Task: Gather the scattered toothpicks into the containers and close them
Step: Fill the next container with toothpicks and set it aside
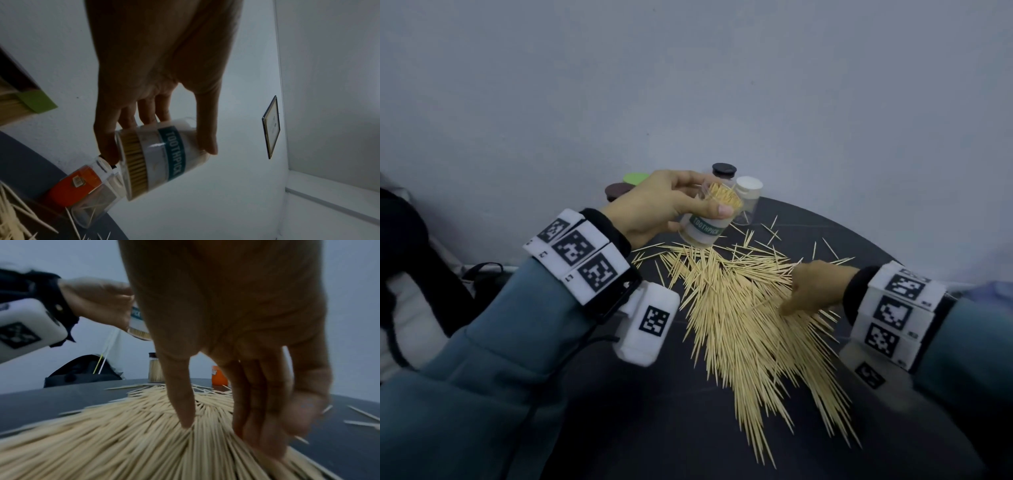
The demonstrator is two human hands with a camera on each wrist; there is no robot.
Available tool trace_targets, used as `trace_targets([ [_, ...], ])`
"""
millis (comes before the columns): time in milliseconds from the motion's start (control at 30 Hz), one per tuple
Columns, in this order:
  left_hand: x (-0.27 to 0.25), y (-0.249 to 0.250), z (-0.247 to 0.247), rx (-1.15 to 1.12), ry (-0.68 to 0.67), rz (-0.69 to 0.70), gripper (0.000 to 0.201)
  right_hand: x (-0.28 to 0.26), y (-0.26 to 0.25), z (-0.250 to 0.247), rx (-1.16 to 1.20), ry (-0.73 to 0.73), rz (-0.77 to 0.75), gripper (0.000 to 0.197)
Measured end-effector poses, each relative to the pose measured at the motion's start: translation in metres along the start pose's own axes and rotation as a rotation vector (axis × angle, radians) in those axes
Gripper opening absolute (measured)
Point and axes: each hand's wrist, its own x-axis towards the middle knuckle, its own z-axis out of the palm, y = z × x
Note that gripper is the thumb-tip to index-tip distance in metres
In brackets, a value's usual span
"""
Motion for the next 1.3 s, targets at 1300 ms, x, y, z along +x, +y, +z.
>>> trace_targets([
  [1300,0.024,-0.019,0.029,0.062,-0.073,-0.042,0.061,0.035,0.044,-0.035,0.916,0.139,-0.186,0.019],
])
